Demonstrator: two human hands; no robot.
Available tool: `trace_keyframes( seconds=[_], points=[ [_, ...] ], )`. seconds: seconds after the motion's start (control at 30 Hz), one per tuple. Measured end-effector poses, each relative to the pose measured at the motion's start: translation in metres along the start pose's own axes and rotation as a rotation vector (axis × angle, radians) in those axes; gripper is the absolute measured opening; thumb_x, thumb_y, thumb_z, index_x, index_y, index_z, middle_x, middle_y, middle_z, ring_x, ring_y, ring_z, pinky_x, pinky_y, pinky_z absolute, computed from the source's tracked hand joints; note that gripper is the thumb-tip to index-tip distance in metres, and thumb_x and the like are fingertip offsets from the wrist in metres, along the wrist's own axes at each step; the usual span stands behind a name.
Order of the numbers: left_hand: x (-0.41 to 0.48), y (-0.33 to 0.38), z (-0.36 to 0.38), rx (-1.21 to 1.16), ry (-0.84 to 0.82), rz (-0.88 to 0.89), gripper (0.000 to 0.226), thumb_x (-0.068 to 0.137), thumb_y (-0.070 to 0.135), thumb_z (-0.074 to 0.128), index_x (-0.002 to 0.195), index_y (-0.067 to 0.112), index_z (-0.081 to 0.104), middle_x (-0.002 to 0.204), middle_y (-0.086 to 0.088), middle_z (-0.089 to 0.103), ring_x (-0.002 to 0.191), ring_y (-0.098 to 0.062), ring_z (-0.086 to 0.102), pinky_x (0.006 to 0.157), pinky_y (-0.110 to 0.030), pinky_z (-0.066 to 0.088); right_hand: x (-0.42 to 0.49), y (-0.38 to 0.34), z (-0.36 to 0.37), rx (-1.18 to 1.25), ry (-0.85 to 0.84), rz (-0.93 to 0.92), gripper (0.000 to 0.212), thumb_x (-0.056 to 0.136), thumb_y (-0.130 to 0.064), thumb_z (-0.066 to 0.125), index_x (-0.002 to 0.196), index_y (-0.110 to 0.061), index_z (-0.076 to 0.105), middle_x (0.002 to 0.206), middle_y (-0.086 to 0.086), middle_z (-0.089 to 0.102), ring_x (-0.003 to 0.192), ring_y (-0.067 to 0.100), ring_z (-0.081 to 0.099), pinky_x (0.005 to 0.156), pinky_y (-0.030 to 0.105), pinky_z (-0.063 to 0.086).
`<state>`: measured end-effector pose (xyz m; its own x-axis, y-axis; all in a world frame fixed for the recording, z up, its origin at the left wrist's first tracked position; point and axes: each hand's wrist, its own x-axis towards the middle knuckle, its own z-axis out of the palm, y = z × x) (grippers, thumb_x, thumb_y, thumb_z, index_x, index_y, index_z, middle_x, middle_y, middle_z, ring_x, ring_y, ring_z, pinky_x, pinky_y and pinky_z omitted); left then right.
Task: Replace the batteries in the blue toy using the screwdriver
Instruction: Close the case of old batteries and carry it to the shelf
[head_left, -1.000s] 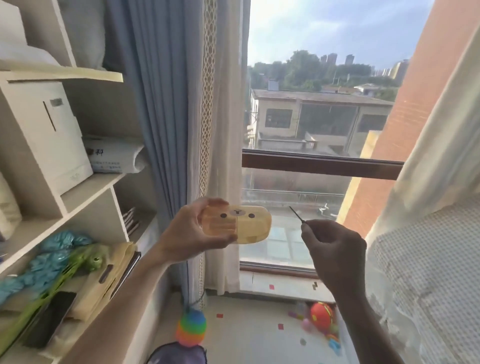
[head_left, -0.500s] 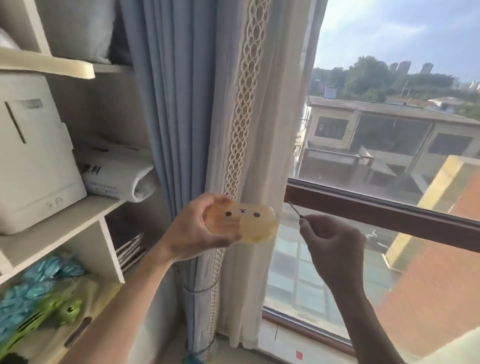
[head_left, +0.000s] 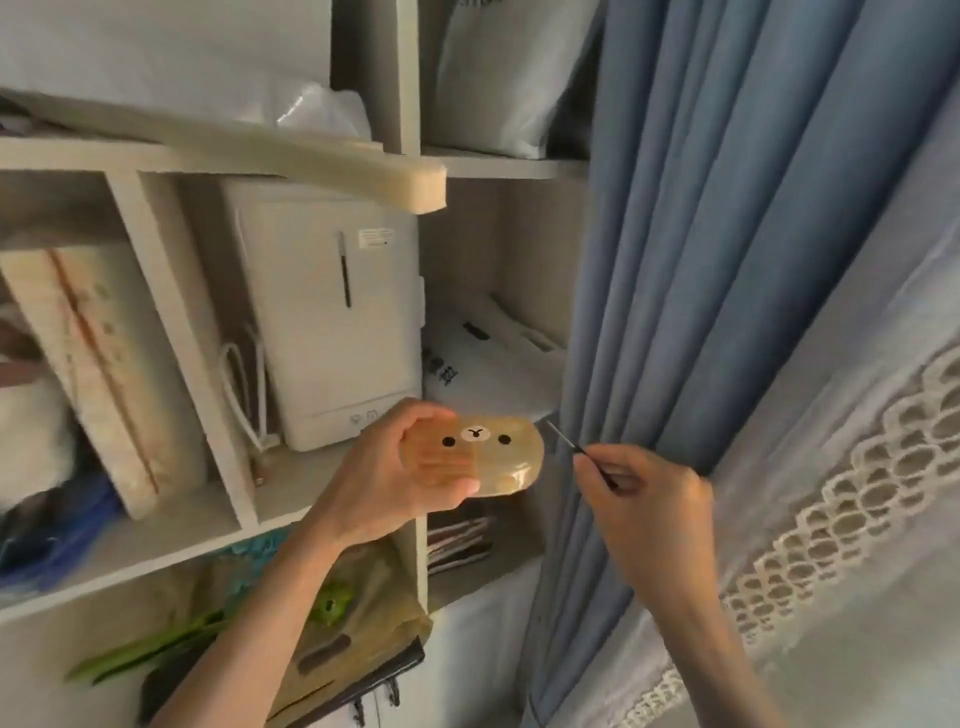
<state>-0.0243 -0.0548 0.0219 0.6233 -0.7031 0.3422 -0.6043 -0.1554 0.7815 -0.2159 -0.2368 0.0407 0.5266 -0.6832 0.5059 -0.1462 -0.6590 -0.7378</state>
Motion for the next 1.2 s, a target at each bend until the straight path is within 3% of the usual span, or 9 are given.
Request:
trace_keyframes(
  seconds=[0.1,0.27,0.4,0.53,0.7,0.83,0.9,1.0,1.2],
  points=[
    [-0.006,-0.012,-0.019,0.059,0.144,-0.113,0.075,0.063,0.053,0.093,0.129,0.038,0.06,0.126,0.019,0.067,0.117,-0.003,0.063,0.099,-0.028,0.056,0.025,-0.005,0.037,0.074,-0.157,-0.086,0.01,0.089,-0.018,0.078,0.098,-0.022,0.082,0.076,-0.033,0.064,0.07,-0.016,0.068,0.067,0.001,0.052],
    [-0.02,-0.03,-0.047,0.15,0.286,-0.294,0.075,0.07,0.035,0.098,0.134,0.034,0.061,0.129,0.018,0.066,0.122,-0.005,0.064,0.109,-0.033,0.054,0.05,-0.008,0.087,0.163,-0.333,-0.131,0.01,0.092,-0.017,0.075,0.098,-0.023,0.08,0.077,-0.033,0.063,0.073,-0.016,0.068,0.069,0.002,0.052],
    [-0.019,-0.046,-0.051,0.153,0.305,-0.409,0.083,0.069,0.045,0.096,0.141,0.033,0.057,0.136,0.018,0.063,0.124,-0.004,0.064,0.11,-0.031,0.052,0.053,-0.006,0.137,0.089,-0.366,-0.229,0.009,0.095,-0.018,0.071,0.091,-0.018,0.08,0.077,-0.008,0.077,0.067,0.006,0.071,0.07,0.03,0.063],
    [-0.019,-0.069,-0.05,0.163,0.321,-0.494,0.11,0.051,0.078,0.089,0.146,0.033,0.055,0.142,0.013,0.058,0.126,-0.008,0.065,0.113,-0.038,0.051,0.054,-0.005,0.191,-0.036,-0.42,-0.21,0.018,0.097,-0.02,0.066,0.083,-0.016,0.077,0.072,-0.001,0.074,0.061,0.016,0.069,0.063,0.037,0.063],
    [-0.018,-0.087,-0.053,0.339,0.252,-0.534,0.066,0.074,0.044,0.093,0.13,0.042,0.058,0.132,0.009,0.057,0.119,-0.004,0.06,0.109,-0.03,0.05,0.058,0.004,0.235,-0.189,-0.446,-0.184,0.024,0.098,-0.019,0.062,0.077,-0.012,0.074,0.072,0.007,0.073,0.064,0.023,0.071,0.06,0.038,0.062],
    [-0.012,-0.094,-0.053,0.392,0.156,-0.548,0.067,0.085,0.041,0.086,0.144,0.032,0.054,0.14,0.01,0.05,0.125,-0.006,0.054,0.117,-0.034,0.045,0.056,0.01,0.256,-0.245,-0.449,-0.222,0.026,0.095,-0.013,0.062,0.07,-0.019,0.065,0.07,0.0,0.064,0.058,0.017,0.054,0.054,0.029,0.05],
    [-0.01,-0.095,-0.053,0.396,0.134,-0.564,0.069,0.09,0.037,0.081,0.15,0.024,0.049,0.145,0.01,0.045,0.129,-0.006,0.049,0.117,-0.03,0.041,0.052,0.013,0.26,-0.243,-0.464,-0.238,0.03,0.092,-0.008,0.065,0.067,-0.025,0.062,0.07,-0.002,0.059,0.061,0.016,0.05,0.055,0.026,0.045],
    [-0.011,-0.098,-0.051,0.42,0.103,-0.578,0.061,0.099,0.033,0.072,0.15,0.014,0.046,0.148,0.005,0.044,0.129,-0.009,0.046,0.109,-0.024,0.036,0.044,0.021,0.263,-0.189,-0.496,-0.169,0.015,0.096,-0.013,0.06,0.087,-0.012,0.073,0.095,0.007,0.065,0.086,0.023,0.063,0.069,0.028,0.047],
    [-0.023,-0.1,-0.044,0.441,0.163,-0.498,0.069,0.102,0.031,0.066,0.161,0.018,0.033,0.168,0.004,0.027,0.155,-0.016,0.033,0.125,-0.028,0.028,0.047,0.023,0.26,-0.197,-0.642,-0.14,0.021,0.099,-0.018,0.053,0.107,-0.005,0.067,0.118,0.015,0.062,0.11,0.032,0.059,0.091,0.037,0.049]
  ],
)
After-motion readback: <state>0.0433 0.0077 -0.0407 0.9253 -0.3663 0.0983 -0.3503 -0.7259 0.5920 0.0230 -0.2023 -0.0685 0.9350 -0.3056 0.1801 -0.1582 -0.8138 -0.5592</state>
